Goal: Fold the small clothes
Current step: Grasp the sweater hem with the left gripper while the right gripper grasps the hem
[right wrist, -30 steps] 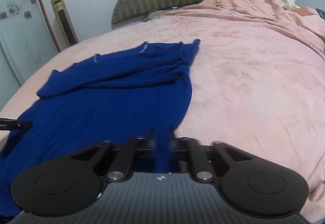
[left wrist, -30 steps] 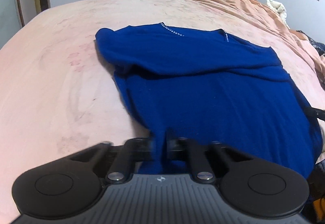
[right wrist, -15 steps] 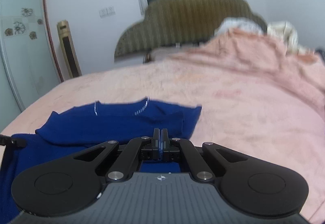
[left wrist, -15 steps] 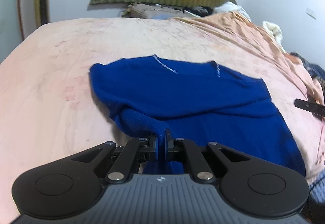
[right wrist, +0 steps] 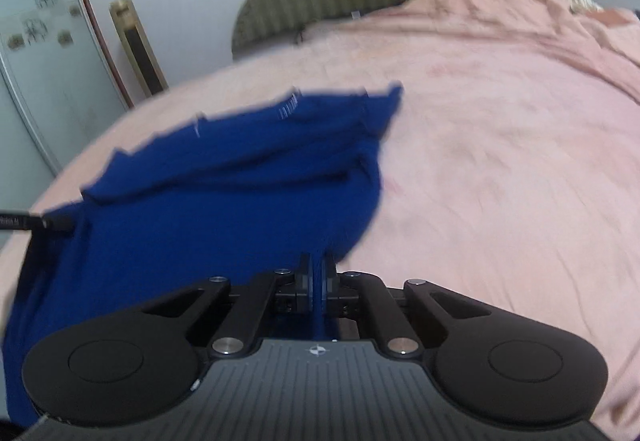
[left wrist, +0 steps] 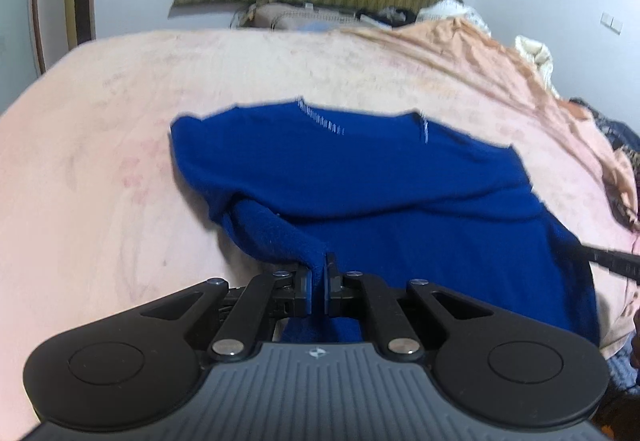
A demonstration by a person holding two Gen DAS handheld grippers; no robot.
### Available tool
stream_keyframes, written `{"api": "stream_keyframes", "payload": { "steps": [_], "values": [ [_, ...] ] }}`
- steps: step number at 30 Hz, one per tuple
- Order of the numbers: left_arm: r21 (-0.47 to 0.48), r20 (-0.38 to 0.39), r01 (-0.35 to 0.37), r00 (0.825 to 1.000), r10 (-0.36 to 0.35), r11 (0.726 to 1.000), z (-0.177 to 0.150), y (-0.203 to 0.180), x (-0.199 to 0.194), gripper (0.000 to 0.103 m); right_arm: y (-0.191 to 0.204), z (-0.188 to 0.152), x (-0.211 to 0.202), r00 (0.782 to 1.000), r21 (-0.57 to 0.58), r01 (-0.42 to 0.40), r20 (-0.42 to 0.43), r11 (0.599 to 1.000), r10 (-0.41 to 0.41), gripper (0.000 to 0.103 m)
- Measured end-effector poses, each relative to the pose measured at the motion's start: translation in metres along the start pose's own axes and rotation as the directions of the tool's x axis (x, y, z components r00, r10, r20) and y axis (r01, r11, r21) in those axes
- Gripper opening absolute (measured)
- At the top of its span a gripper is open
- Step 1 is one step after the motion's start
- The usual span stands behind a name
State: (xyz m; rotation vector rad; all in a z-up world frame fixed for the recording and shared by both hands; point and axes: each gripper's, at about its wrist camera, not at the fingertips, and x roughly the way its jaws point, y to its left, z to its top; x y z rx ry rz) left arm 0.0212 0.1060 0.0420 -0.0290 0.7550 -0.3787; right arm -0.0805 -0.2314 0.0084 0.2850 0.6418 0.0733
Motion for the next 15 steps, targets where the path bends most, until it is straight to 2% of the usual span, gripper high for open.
{"api": "stream_keyframes", "payload": {
  "steps": [4, 7, 9, 10, 12, 13, 14, 15],
  "values": [
    [-0.045, 0.02, 0.024, 1.0, -0.024, 0.999, 0.015, 0.009, -0.009, 0.005, 0.009, 0.033, -0.013, 0.99, -0.032, 0.034, 0.139, 0.999, -0.03, 0.003],
    [-0.043, 0.044, -0.024, 0.999, 0.026, 0.999, 0.025, 0.012, -0.001, 0.005, 0.012, 0.062, -0.012, 0.976, -0.083, 0.08, 0.21, 0.993, -0.061, 0.003],
    [-0.044, 0.053, -0.07, 0.996, 0.073, 0.997, 0.029, 0.014, 0.007, 0.004, 0.007, 0.08, -0.001, 0.976, -0.102, 0.091, 0.206, 0.991, -0.068, 0.003],
    [-0.054, 0.032, -0.071, 0.997, 0.072, 0.996, 0.029, 0.015, 0.011, 0.004, 0.001, 0.086, 0.007, 0.98, -0.074, 0.088, 0.186, 0.993, -0.073, 0.008],
    [-0.057, 0.003, -0.025, 1.0, 0.025, 0.998, 0.024, 0.019, 0.012, 0.004, -0.016, 0.089, 0.015, 0.989, 0.016, 0.066, 0.135, 0.998, -0.068, 0.021],
    [-0.044, -0.003, -0.01, 1.0, 0.01, 0.999, 0.02, 0.02, 0.012, 0.004, -0.023, 0.084, 0.016, 0.992, 0.05, 0.057, 0.109, 0.997, -0.062, 0.039],
    [-0.026, -0.015, 0.0, 1.0, 0.0, 1.0, 0.015, 0.02, 0.013, 0.004, -0.028, 0.077, 0.013, 0.994, 0.068, 0.04, 0.096, 0.997, -0.046, 0.05],
    [-0.017, -0.033, 0.013, 0.999, -0.013, 1.0, 0.011, 0.021, 0.015, 0.004, -0.035, 0.067, 0.008, 0.996, 0.081, 0.028, 0.082, 0.996, -0.035, 0.066]
  ]
}}
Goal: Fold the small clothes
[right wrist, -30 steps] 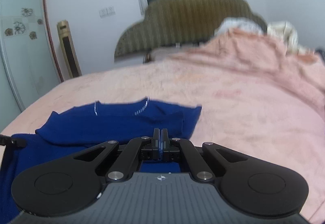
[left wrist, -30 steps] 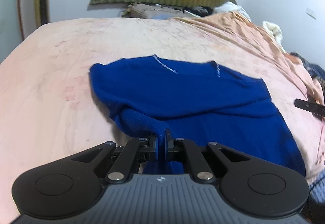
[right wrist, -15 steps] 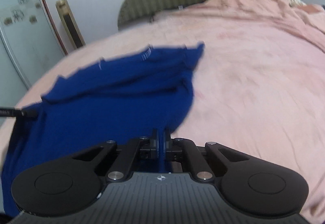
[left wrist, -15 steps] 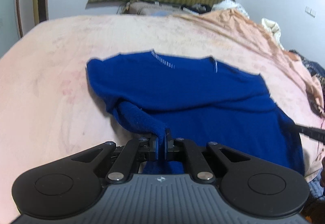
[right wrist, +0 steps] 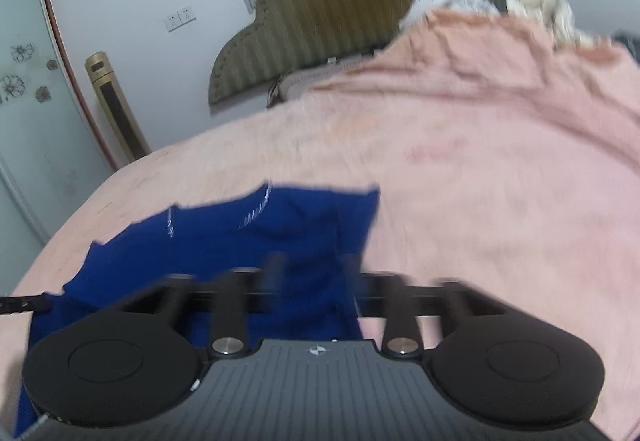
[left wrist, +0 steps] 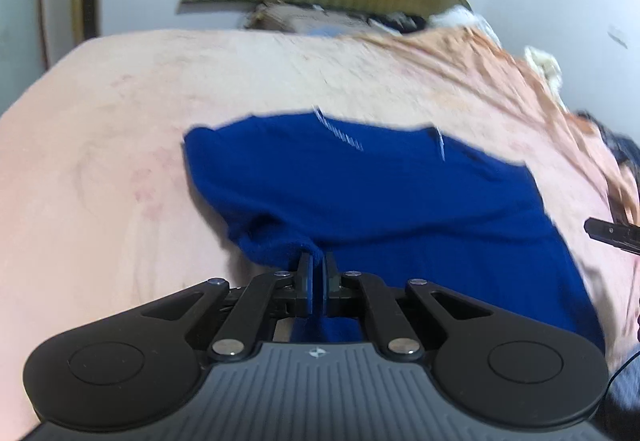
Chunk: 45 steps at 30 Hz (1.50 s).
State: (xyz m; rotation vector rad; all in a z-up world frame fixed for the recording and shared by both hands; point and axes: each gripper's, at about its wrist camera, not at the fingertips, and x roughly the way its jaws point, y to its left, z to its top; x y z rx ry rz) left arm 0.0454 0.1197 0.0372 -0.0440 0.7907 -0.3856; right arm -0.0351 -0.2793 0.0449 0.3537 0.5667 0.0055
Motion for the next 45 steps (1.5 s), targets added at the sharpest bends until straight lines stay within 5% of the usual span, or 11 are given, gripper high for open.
{"api": "stream_keyframes", "payload": {
  "steps": [7, 10, 13, 17, 21, 27, 30, 33, 37, 43, 45],
  "values": [
    [-0.101, -0.109, 0.112, 0.986, -0.123, 0.989, -0.021, 0.017, 0.025, 0.021, -0.02, -0.073, -0.026, 0.98, 0.15, -0.129, -0.134, 0.98, 0.15, 0.055],
    [-0.057, -0.085, 0.115, 0.989, -0.119, 0.992, -0.028, 0.006, 0.023, 0.029, -0.001, -0.087, -0.021, 0.927, 0.197, -0.286, -0.19, 0.938, 0.323, 0.023],
    [0.05, -0.068, 0.055, 0.996, -0.052, 0.997, -0.027, -0.01, 0.015, 0.006, 0.017, -0.083, -0.013, 0.954, 0.119, -0.226, -0.175, 0.967, 0.245, 0.01],
    [0.033, 0.029, 0.078, 0.996, -0.079, 0.996, -0.013, -0.008, -0.009, 0.003, 0.015, -0.054, -0.019, 0.97, 0.163, -0.231, -0.041, 0.959, 0.24, 0.009],
    [0.0, 0.096, 0.092, 0.991, -0.091, 0.996, 0.006, -0.004, -0.022, 0.003, 0.015, -0.023, -0.023, 0.946, 0.206, -0.321, 0.031, 0.924, 0.322, 0.009],
    [0.028, 0.081, 0.008, 0.997, -0.011, 1.0, 0.025, -0.015, 0.004, 0.002, 0.009, 0.017, 0.004, 0.94, 0.235, -0.34, 0.09, 0.91, 0.328, 0.004],
    [0.074, 0.106, -0.13, 0.987, 0.122, 0.989, 0.028, -0.015, 0.018, 0.002, 0.003, 0.042, 0.028, 0.974, 0.187, -0.218, 0.106, 0.958, 0.201, 0.004],
    [0.017, 0.053, -0.09, 0.995, 0.089, 0.996, 0.021, -0.002, 0.016, 0.004, 0.01, 0.045, 0.043, 0.999, 0.085, -0.032, 0.032, 0.996, 0.029, 0.022],
    [-0.013, -0.022, -0.013, 1.0, 0.013, 1.0, -0.009, 0.013, 0.003, 0.01, 0.022, 0.008, 0.019, 0.998, -0.065, -0.056, -0.011, 0.996, 0.055, 0.086],
    [-0.024, -0.114, 0.105, 0.988, -0.107, 0.994, -0.064, 0.017, -0.016, 0.052, 0.012, -0.066, -0.033, 0.979, -0.048, -0.138, -0.161, 0.989, 0.128, 0.086],
    [-0.029, -0.103, 0.145, 0.984, -0.147, 0.989, -0.077, 0.014, -0.025, 0.055, 0.008, -0.087, -0.049, 0.962, 0.015, -0.187, -0.198, 0.982, 0.186, 0.086]
  ]
}}
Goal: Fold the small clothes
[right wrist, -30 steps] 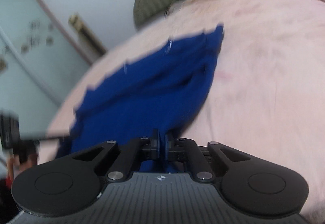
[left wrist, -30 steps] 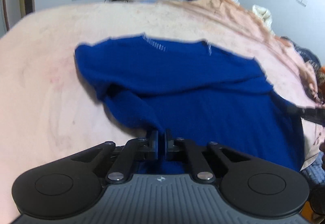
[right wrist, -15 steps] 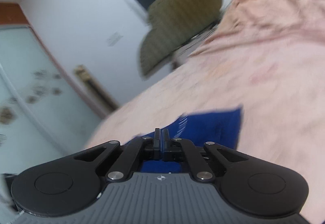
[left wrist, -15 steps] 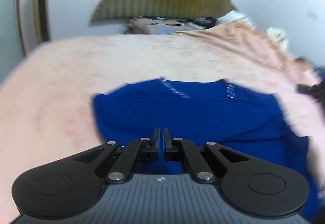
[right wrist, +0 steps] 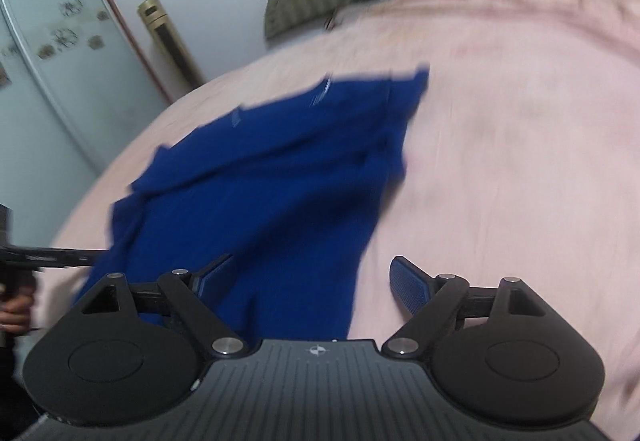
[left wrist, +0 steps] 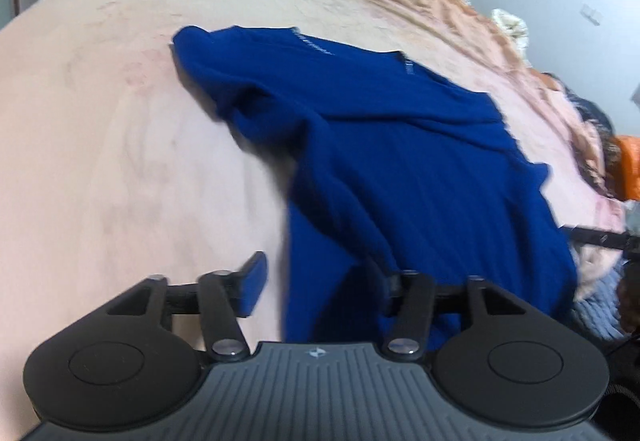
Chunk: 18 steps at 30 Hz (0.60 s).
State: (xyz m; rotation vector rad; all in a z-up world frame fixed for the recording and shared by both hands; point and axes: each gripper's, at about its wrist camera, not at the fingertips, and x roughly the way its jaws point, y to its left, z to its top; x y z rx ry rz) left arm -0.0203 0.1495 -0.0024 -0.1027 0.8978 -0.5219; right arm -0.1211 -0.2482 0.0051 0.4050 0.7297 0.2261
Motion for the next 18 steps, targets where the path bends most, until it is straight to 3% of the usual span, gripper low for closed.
{"api": "stream_keyframes", "payload": {
  "steps": [2, 3, 4, 5, 6, 7, 11, 15, 18],
  "values": [
    [0.008, -0.022, 0.064, 0.998, -0.064, 0.998, -0.006, -0.009, -0.003, 0.053, 0.003, -0.018, -0.009, 0.999, 0.021, -0.052, -0.014, 0.998, 0.052, 0.083],
    [0.013, -0.04, 0.107, 0.994, -0.106, 0.994, -0.006, -0.015, -0.001, 0.048, 0.007, -0.026, -0.012, 0.997, 0.022, -0.075, -0.003, 0.997, 0.075, 0.077],
    [0.03, -0.053, 0.14, 0.989, -0.139, 0.99, -0.008, -0.023, 0.0, 0.026, 0.011, -0.03, -0.014, 0.994, 0.044, -0.107, -0.008, 0.993, 0.108, 0.066],
    [0.057, -0.066, 0.155, 0.986, -0.151, 0.986, -0.009, -0.032, 0.002, 0.016, 0.014, -0.034, -0.012, 0.988, 0.079, -0.15, -0.012, 0.986, 0.151, 0.057],
    [0.078, -0.07, 0.149, 0.987, -0.144, 0.986, -0.009, -0.038, 0.004, 0.012, 0.015, -0.036, -0.006, 0.981, 0.113, -0.19, -0.018, 0.975, 0.194, 0.025],
    [0.094, -0.065, 0.134, 0.99, -0.128, 0.987, -0.008, -0.044, 0.005, 0.01, 0.019, -0.04, 0.001, 0.975, 0.143, -0.214, -0.034, 0.966, 0.221, 0.01],
    [0.121, 0.0, 0.148, 0.989, -0.149, 0.982, 0.003, -0.055, -0.018, 0.009, 0.026, -0.034, 0.006, 0.976, 0.166, -0.216, 0.001, 0.962, 0.219, 0.01],
    [0.155, 0.117, 0.15, 0.979, -0.169, 0.976, 0.026, -0.059, -0.056, 0.008, 0.029, -0.001, -0.028, 0.954, 0.154, -0.289, 0.132, 0.945, 0.27, 0.01],
    [0.175, 0.197, 0.091, 0.972, -0.126, 0.98, 0.05, -0.058, -0.06, 0.008, 0.031, 0.032, -0.044, 0.94, 0.089, -0.295, 0.209, 0.951, 0.272, 0.01]
  ]
}}
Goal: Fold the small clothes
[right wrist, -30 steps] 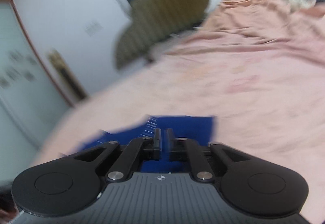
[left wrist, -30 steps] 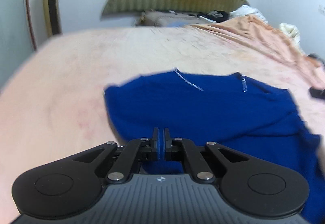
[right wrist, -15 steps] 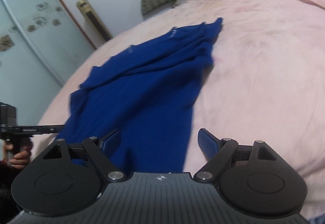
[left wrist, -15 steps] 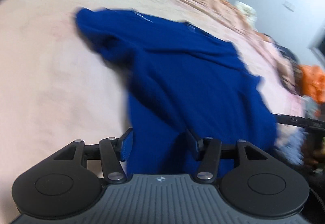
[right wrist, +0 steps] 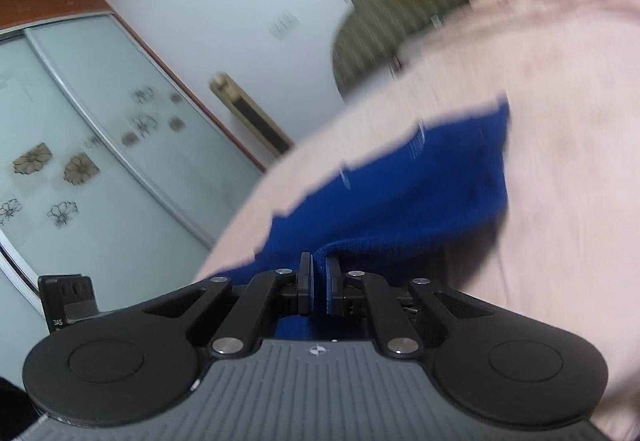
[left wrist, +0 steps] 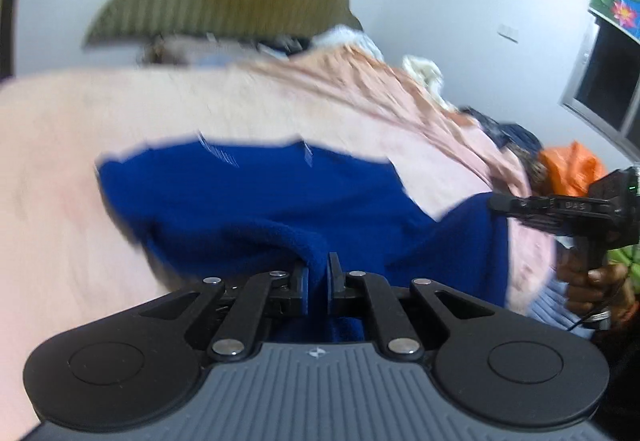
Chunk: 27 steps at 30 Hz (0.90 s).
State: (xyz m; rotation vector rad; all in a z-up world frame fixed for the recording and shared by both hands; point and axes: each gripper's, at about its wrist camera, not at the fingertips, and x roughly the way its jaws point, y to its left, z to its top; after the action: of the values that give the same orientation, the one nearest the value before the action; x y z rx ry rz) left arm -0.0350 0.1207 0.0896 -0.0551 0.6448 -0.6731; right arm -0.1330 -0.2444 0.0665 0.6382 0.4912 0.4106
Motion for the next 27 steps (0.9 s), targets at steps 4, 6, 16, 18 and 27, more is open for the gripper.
{"api": "stream_keyframes", "payload": {
  "steps": [4, 6, 16, 18, 27],
  "values": [
    [0.03, -0.019, -0.147, 0.989, 0.147, 0.989, 0.013, 0.014, 0.044, 0.009, -0.008, 0.037, 0.02, 0.99, -0.084, 0.128, 0.067, 0.988, -0.123, 0.012],
    [0.022, -0.07, -0.204, 0.976, 0.205, 0.979, 0.01, 0.025, 0.073, 0.01, -0.018, 0.045, 0.043, 0.948, -0.146, 0.315, 0.089, 0.938, -0.305, 0.029],
    [-0.157, -0.121, -0.218, 0.972, 0.2, 0.963, -0.026, 0.058, 0.05, 0.069, -0.06, 0.0, 0.03, 0.918, -0.015, 0.397, -0.009, 0.918, -0.397, 0.049],
    [-0.195, -0.108, -0.191, 0.979, 0.172, 0.962, -0.036, 0.06, 0.037, 0.07, -0.062, -0.013, 0.023, 0.938, 0.031, 0.345, -0.053, 0.938, -0.343, 0.049],
    [-0.31, -0.178, -0.086, 0.984, 0.031, 0.947, -0.073, 0.043, 0.047, 0.068, -0.056, -0.056, 0.029, 0.982, 0.207, 0.178, -0.099, 0.962, -0.161, 0.051]
  ]
}}
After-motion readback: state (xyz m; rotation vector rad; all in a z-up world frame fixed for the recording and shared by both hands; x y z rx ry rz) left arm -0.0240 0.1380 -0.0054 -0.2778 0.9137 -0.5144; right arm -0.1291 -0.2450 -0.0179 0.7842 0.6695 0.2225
